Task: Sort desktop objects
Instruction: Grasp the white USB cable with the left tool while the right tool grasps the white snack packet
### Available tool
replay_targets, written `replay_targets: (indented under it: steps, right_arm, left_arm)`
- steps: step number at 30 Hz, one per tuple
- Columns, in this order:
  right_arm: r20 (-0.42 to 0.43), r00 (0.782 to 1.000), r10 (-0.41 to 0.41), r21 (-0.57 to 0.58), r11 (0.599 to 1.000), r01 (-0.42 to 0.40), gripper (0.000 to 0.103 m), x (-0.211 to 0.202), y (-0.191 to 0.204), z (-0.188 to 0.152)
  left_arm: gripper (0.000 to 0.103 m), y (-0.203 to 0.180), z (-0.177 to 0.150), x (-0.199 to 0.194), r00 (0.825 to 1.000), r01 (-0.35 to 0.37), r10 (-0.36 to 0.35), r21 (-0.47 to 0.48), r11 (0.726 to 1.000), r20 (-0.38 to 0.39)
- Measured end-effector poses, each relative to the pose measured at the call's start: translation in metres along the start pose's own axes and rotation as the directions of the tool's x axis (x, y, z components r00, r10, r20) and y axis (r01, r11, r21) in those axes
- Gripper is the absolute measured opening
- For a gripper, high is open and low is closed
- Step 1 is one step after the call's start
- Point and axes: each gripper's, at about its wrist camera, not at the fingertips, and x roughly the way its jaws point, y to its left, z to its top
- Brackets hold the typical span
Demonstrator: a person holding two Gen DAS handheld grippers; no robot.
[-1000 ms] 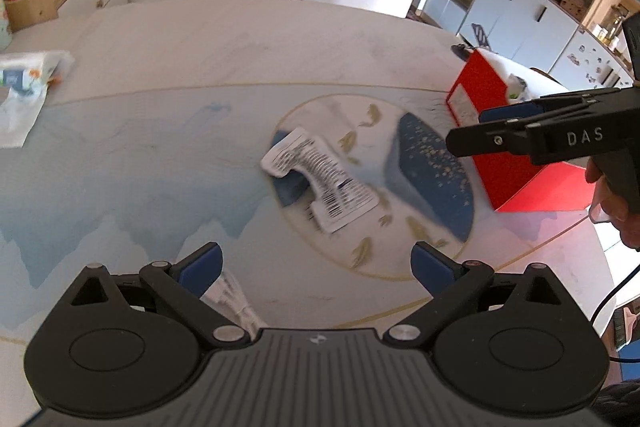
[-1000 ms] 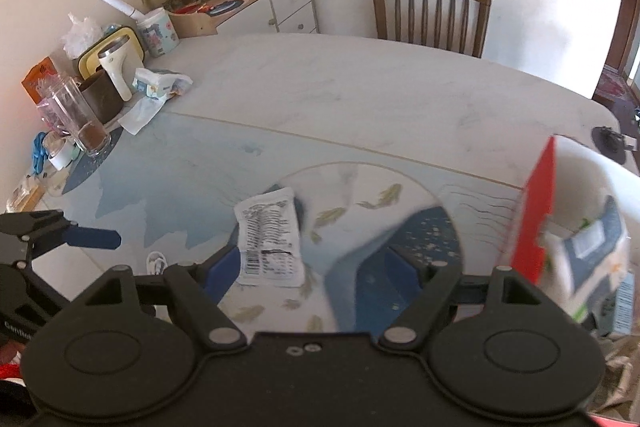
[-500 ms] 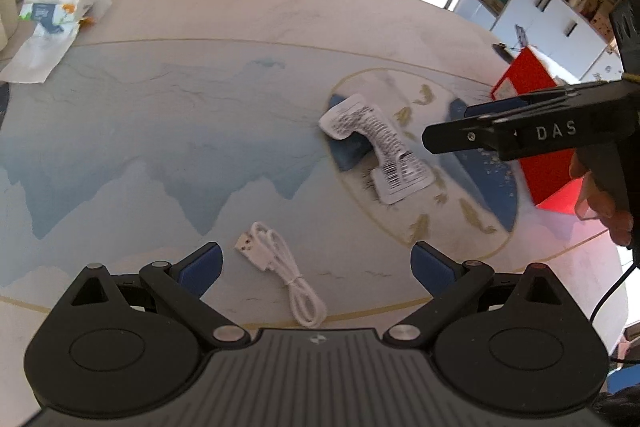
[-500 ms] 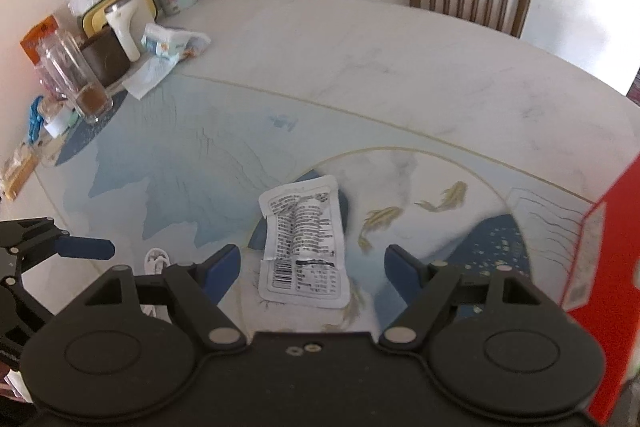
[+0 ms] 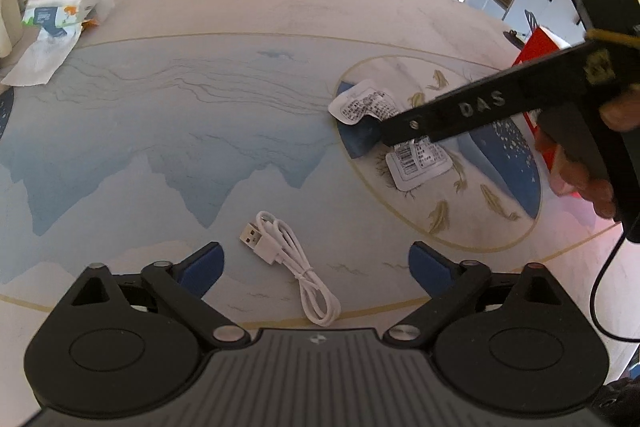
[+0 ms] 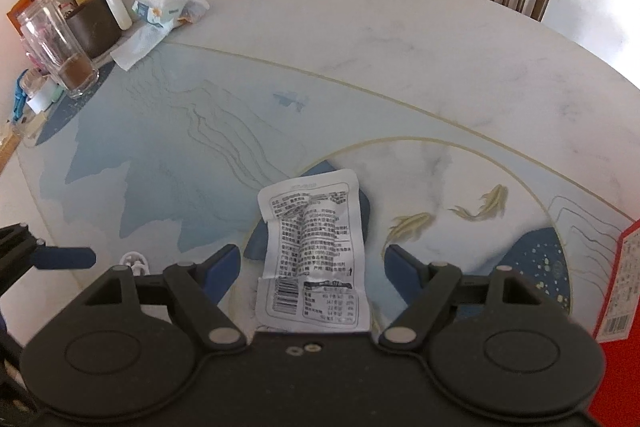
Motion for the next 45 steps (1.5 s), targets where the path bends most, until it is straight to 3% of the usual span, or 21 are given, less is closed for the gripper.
replay_targets:
  steps: [4, 8, 12, 17, 23, 30, 32, 34, 45]
  right_arm:
    - [-0.005, 1.000, -0.020, 0.003, 1.000, 0.020, 0.079, 0.006, -0.002, 0.002]
    - [-0.006, 1.000, -0.029, 0.001, 1.000, 0.029, 0.079, 0.009, -0.003, 0.003]
    - [-0.012, 0.999, -0.039, -0.003, 0.999, 0.039, 0.079, 0.012, -0.003, 0.003]
    - [-0.019, 0.999, -0.050, -0.002, 0.999, 0.050, 0.079, 0.017, -0.003, 0.004]
    - [-0.036, 0.998, -0.058, 0.000, 0.998, 0.058, 0.077, 0.022, -0.001, 0.006]
    - [-0.043, 0.997, -0.060, 0.006, 0.998, 0.061, 0.075, 0.024, -0.001, 0.004]
    - [-0.044, 0.997, -0.057, 0.005, 0.998, 0.057, 0.070, 0.023, -0.001, 0.004]
    - [-0.045, 0.998, -0.051, 0.006, 0.999, 0.051, 0.058, 0.021, -0.001, 0.005]
    - [-0.058, 0.998, -0.032, 0.027, 0.999, 0.034, 0.056, 0.013, 0.004, -0.001]
  left_arm:
    - [0.092, -0.004, -0.003, 0.005, 0.999, -0.032, 0.033, 0.022, 0.999, -0.018]
    - [0.068, -0.008, -0.005, 0.009, 0.997, -0.069, 0.070, 0.043, 0.997, -0.026]
    - [0.066, -0.008, -0.005, 0.009, 0.996, -0.086, 0.088, 0.063, 0.994, -0.022]
    - [0.045, 0.000, -0.002, 0.009, 0.994, -0.105, 0.105, 0.075, 0.992, -0.004]
    - [0.029, 0.017, 0.006, 0.010, 0.995, -0.096, 0.095, 0.059, 0.994, 0.011]
    - [0.027, 0.033, 0.017, 0.015, 0.997, -0.076, 0.076, 0.041, 0.996, 0.017]
    - [0.023, 0.038, 0.019, 0.016, 0.997, -0.071, 0.071, 0.032, 0.997, 0.019]
    - [0.020, 0.041, 0.021, 0.016, 0.997, -0.072, 0.071, 0.029, 0.997, 0.020]
    - [0.017, 0.047, 0.023, 0.017, 0.998, -0.052, 0.051, 0.016, 0.999, 0.023]
